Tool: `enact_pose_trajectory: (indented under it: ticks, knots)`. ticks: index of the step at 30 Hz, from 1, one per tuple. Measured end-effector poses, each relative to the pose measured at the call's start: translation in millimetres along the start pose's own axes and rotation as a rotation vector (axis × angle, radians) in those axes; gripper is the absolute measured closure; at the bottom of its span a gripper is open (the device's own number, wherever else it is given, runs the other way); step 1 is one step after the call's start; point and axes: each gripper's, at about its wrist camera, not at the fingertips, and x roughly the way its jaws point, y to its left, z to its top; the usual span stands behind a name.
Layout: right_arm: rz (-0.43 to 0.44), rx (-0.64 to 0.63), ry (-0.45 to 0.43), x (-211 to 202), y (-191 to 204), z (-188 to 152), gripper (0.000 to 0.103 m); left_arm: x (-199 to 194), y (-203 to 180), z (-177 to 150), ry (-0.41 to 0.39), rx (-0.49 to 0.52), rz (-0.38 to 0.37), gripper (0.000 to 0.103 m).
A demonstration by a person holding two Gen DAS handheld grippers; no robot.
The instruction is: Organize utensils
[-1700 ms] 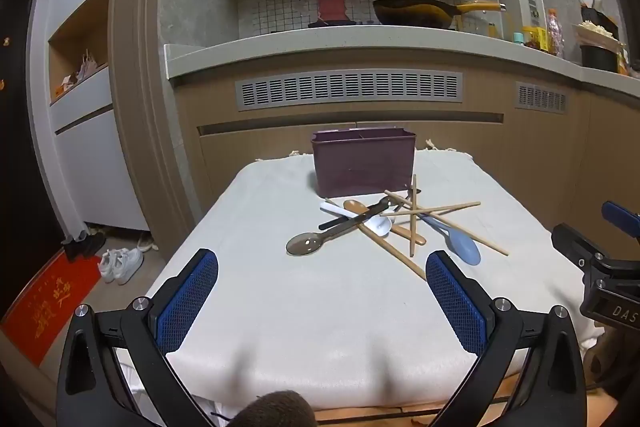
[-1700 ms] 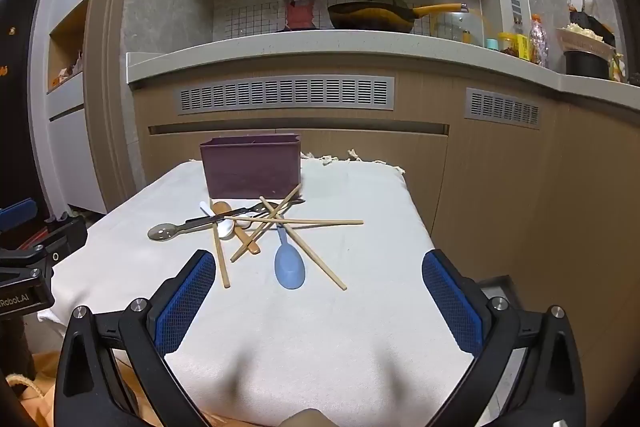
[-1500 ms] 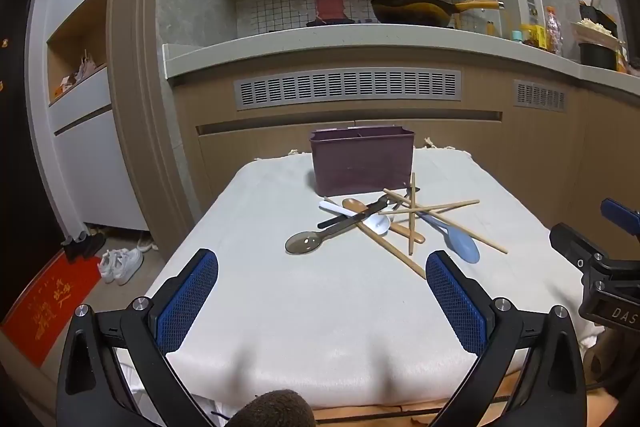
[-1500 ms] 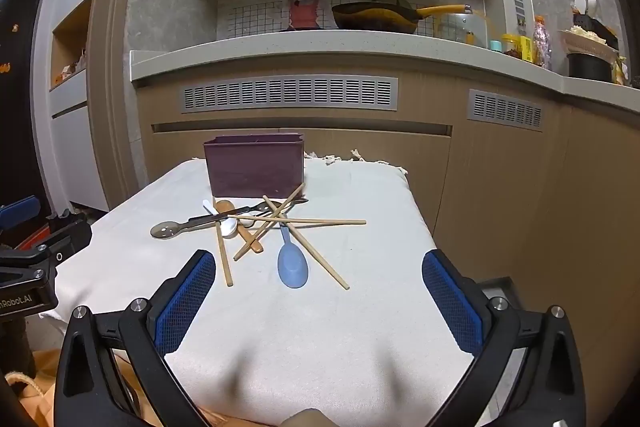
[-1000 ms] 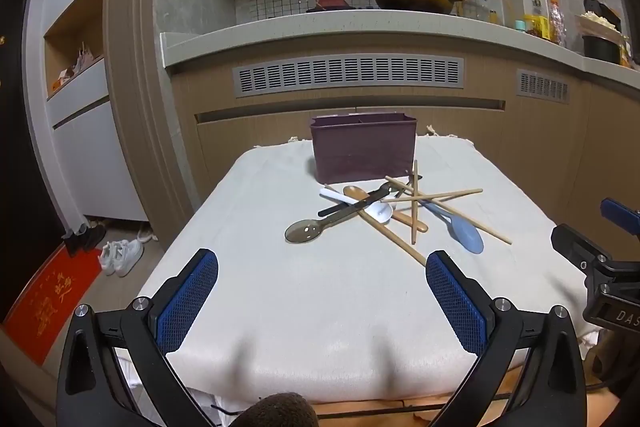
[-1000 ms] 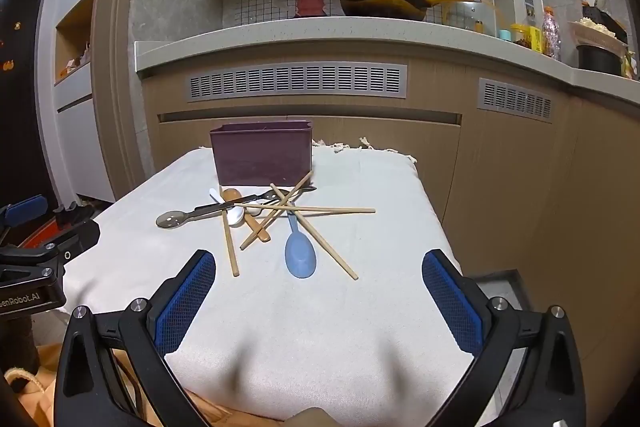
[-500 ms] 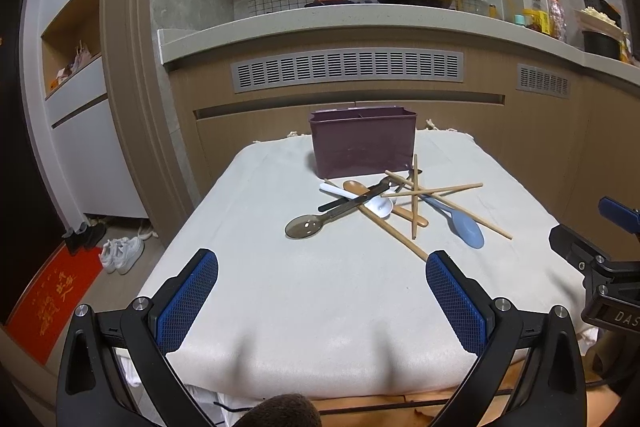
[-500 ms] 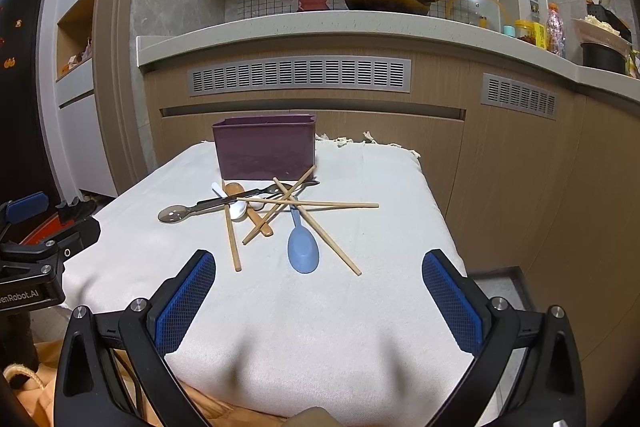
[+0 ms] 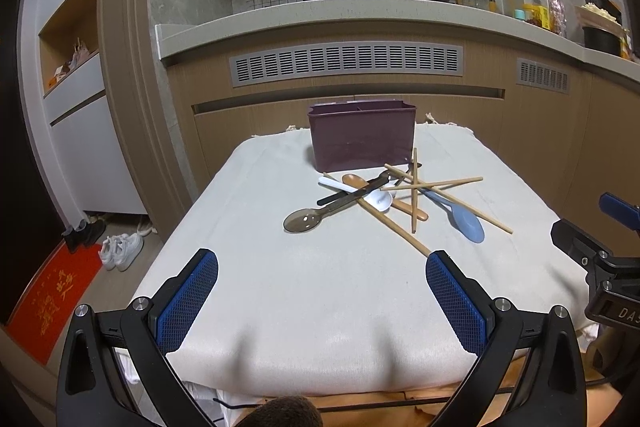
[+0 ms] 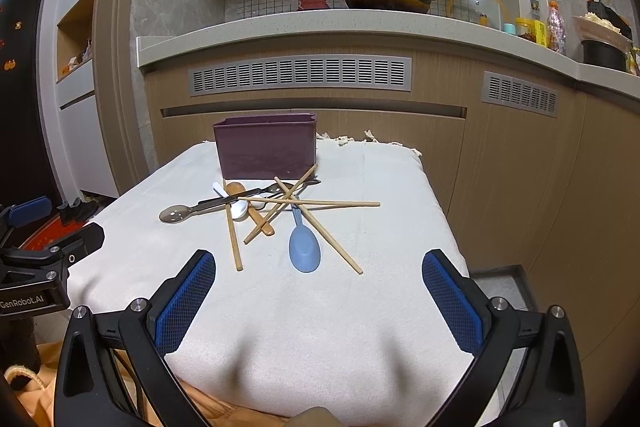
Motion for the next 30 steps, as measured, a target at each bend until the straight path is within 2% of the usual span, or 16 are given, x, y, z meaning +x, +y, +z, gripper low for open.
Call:
enact_pose_trajectory:
  ticks: [30]
  knots:
    - [0.005,-0.003,0.001,1.0,1.4,-1.3,0.000,2.0,-0.8,-3.0,0.008,-0.003,0.002,0.000]
